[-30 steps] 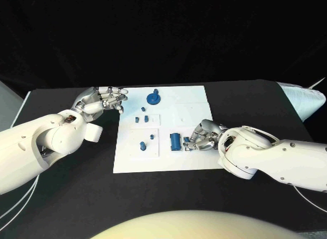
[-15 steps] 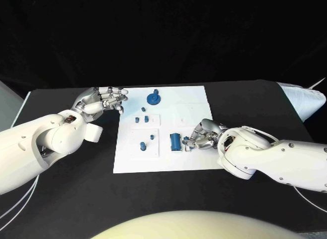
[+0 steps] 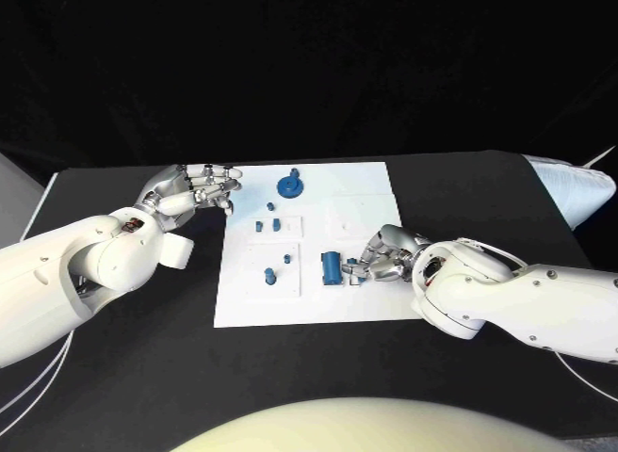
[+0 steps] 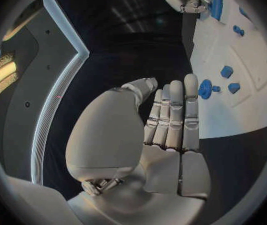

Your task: Assemble the parts on the task board

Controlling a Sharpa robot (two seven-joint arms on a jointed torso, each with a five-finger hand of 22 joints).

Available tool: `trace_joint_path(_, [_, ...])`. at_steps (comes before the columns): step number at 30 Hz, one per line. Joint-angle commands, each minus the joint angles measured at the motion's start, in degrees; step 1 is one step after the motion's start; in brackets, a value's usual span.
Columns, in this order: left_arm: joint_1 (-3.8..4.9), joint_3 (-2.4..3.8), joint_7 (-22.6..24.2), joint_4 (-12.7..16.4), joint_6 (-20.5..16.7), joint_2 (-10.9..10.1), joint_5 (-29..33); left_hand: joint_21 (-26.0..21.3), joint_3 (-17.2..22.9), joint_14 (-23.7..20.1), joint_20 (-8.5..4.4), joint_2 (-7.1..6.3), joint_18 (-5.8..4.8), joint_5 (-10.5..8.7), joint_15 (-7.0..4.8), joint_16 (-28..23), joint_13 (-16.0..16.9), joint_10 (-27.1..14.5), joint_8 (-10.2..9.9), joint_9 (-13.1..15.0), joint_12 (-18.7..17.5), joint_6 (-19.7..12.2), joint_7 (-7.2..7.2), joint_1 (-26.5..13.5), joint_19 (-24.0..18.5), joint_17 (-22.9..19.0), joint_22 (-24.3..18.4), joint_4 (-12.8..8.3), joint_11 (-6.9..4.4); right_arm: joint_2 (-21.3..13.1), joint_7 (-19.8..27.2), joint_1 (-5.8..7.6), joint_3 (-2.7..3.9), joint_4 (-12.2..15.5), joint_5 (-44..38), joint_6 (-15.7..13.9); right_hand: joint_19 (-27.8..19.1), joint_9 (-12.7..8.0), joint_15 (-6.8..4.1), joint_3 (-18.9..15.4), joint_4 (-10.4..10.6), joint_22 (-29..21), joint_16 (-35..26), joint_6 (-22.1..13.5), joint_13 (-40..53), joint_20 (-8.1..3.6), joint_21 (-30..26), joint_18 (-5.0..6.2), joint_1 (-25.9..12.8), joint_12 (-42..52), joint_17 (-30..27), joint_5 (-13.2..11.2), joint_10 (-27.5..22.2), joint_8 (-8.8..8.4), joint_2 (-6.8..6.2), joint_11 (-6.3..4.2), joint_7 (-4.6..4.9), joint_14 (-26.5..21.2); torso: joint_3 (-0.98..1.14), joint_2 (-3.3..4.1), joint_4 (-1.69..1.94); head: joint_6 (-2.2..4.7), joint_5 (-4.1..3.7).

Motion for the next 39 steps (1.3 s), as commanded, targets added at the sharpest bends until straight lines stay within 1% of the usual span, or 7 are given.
trace_joint_path(1, [-0.04,0.04,0.2,0.1,0.9,0.0,0.1,-0.1,0.0,0.1,0.1,-0.08,0.36,-0.01,-0.28,0.1,0.1,-0.4,0.2,-0.1,0.3,0.3,0.09,0.4,0.4,0.0,0.0,-0.1,0.15,-0.3,1.1,-0.09,-0.01,0.6,-0.2,1.2,4.1,0.1,-0.45,-0.6,0.1,11.0,0.4,-0.1,14.9,-0.34,0.0,-0.85,-1.1,0.2,15.1,0.3,5.8,0.38,0.27,-0.31,-0.12,5.9,0.03,0.03,0.05,-0.02,0.03])
trace_joint_path(22, [-0.04,0.04,0.1,0.1,0.9,-0.2,0.1,-0.1,0.0,0.1,0.1,0.03,0.36,0.03,-0.29,0.0,0.1,-0.5,0.2,-0.1,0.4,0.3,0.08,0.5,0.4,-0.1,0.0,-0.1,0.15,-3.1,1.2,-0.38,0.03,2.7,-2.1,0.3,4.2,0.1,-0.53,-1.3,-0.2,11.2,0.4,-0.2,15.0,-0.38,0.3,-0.91,-1.9,0.4,15.1,1.8,5.9,0.8,2.01,-0.42,-0.25,5.9,-0.01,0.01,0.05,-0.07,0.1])
trace_joint_path(25, [-0.04,0.04,0.1,0.1,0.9,-0.2,0.1,-0.1,0.0,0.1,0.1,0.03,0.36,0.03,-0.29,0.0,0.1,-0.5,0.2,-0.1,0.4,0.3,0.08,0.5,0.4,-0.1,0.0,-0.1,0.15,-3.3,1.7,-0.38,0.03,2.6,-2.1,1.0,4.2,0.0,-0.57,-0.3,-0.8,11.2,0.4,-0.6,14.9,-0.45,0.1,-0.88,3.0,0.3,15.1,-0.9,5.8,0.9,1.1,-0.42,-0.25,5.9,-0.01,0.01,0.03,-0.06,0.1])
trace_joint_path(26, [-0.04,0.04,0.1,0.1,0.9,-0.2,0.1,-0.1,0.0,0.1,0.1,0.03,0.36,0.03,-0.29,0.0,0.1,-0.5,0.2,-0.1,0.4,0.3,0.08,0.5,0.4,-0.1,0.0,-0.1,0.15,-3.3,1.9,-0.38,0.03,2.6,-2.0,1.4,4.1,0.0,-0.55,0.1,-0.8,11.2,0.4,-0.7,14.9,-0.48,0.0,-0.85,5.5,0.2,15.1,-6.3,5.8,0.92,0.63,-0.42,-0.18,5.9,-0.01,0.01,0.02,-0.05,0.1])
trace_joint_path(28, [-0.04,0.04,0.1,0.1,0.9,-0.2,0.1,-0.1,0.0,0.1,0.1,0.03,0.36,0.03,-0.29,0.0,0.1,-0.5,0.2,-0.1,0.4,0.3,0.08,0.5,0.4,-0.1,0.0,-0.1,0.15,-3.4,2.4,-0.38,0.03,2.6,-1.9,2.0,4.1,-0.3,-0.5,0.0,-0.4,11.2,0.4,-0.6,14.9,-0.41,-0.1,-0.84,8.8,0.2,15.1,-11.3,5.8,0.93,-0.28,-0.41,-0.12,5.9,-0.02,-0.01,0.01,-0.06,0.12])
trace_joint_path(32, [-0.04,0.04,0.1,0.1,0.9,-0.2,0.1,-0.1,0.0,0.1,0.1,0.03,0.36,0.03,-0.29,0.0,0.1,-0.5,0.2,-0.1,0.4,0.3,0.08,0.5,0.4,-0.1,0.0,-0.1,0.15,-3.2,3.1,-0.39,0.03,2.4,-1.7,2.8,4.2,-0.5,-0.48,-1.0,-0.3,11.3,0.4,-0.3,14.9,-0.36,-0.1,-0.86,11.4,0.2,15.1,-14.4,5.8,0.96,-0.7,-0.35,-0.16,5.9,0.0,0.01,0.03,-0.09,0.12])
trace_joint_path(39, [-0.04,0.04,0.1,0.1,0.9,-0.2,0.1,-0.1,0.1,0.1,0.09,0.07,0.37,0.04,-0.3,0.0,0.2,-0.5,0.3,-0.1,0.5,0.3,0.08,0.6,0.4,-0.1,0.0,-0.2,0.14,-2.4,2.0,-0.48,0.03,1.5,-2.9,2.8,4.2,-0.6,-0.51,-1.4,-0.2,11.4,0.4,-0.1,14.9,-0.37,0.1,-0.9,12.4,0.2,15.1,-15.5,5.8,1.09,-0.53,-0.4,-0.23,5.9,0.0,0.03,0.05,-0.22,0.08])
